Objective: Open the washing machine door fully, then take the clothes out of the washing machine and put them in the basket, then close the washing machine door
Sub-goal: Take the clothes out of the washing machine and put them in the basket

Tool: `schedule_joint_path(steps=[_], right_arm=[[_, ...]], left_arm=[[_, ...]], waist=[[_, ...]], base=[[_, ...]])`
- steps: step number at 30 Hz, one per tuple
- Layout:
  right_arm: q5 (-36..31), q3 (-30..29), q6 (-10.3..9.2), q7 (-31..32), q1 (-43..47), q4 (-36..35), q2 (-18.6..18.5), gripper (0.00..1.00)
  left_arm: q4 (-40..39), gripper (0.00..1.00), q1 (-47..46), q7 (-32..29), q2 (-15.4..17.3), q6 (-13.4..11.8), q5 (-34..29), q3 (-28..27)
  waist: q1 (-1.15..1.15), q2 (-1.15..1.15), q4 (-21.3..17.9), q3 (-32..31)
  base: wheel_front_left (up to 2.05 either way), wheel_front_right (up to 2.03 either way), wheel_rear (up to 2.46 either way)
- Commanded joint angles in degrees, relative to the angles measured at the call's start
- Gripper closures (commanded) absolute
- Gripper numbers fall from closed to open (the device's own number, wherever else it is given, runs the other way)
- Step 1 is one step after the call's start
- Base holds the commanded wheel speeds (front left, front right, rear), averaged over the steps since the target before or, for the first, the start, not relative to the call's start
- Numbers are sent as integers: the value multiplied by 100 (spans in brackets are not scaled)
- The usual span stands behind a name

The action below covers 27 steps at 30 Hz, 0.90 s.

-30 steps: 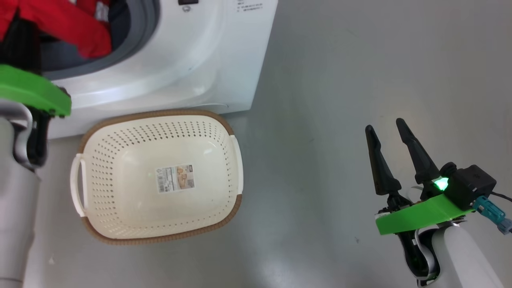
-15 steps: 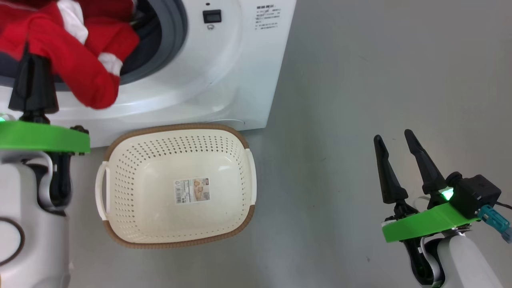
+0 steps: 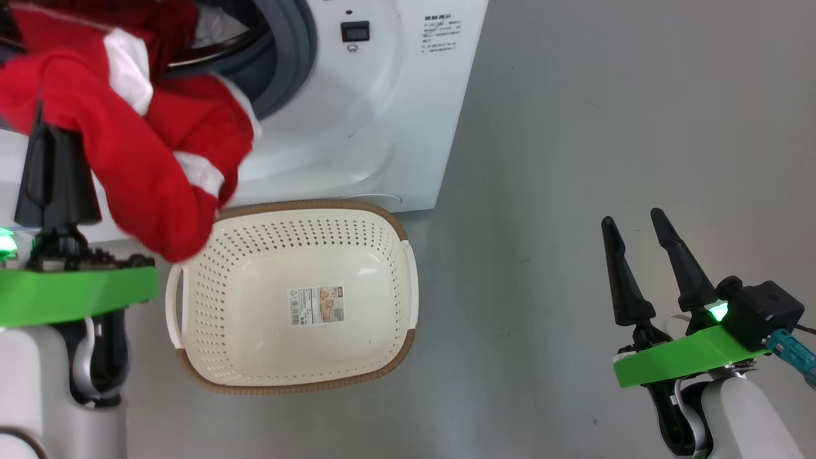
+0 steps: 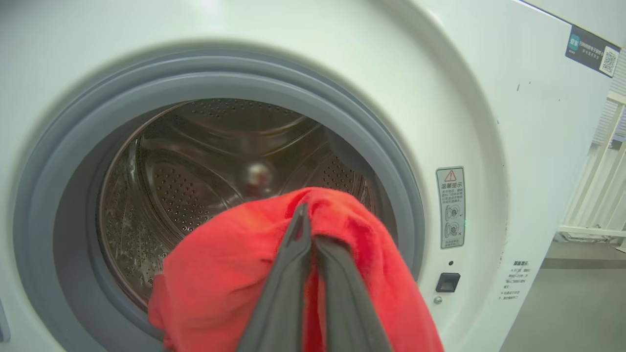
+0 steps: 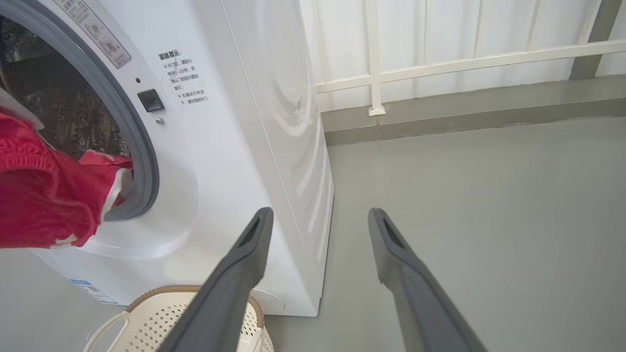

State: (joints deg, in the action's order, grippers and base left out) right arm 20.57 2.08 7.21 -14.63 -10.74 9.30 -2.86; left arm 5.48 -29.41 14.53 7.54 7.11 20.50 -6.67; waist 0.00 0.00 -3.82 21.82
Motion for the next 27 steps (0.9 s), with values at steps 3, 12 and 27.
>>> schedule_joint_path(steps=[3,12,27], right_arm=[[-72,95,28,-37,78,-159,-2,0],[-38,189,28,-37,6,-169,-2,0],[47,288,28,-37,-188,-227,-2,0]], left_arm=[[-246,100,229,47,135,37,-65,-114],[243,100,521,47,25,37,-18,138],[1599,100,496,47,73,37,-33,636]], waist=[[0,0,30,38],[0,0,-15,175],[0,0,-140,716]], base=[[0,0,0],[0,0,0],[0,0,0]])
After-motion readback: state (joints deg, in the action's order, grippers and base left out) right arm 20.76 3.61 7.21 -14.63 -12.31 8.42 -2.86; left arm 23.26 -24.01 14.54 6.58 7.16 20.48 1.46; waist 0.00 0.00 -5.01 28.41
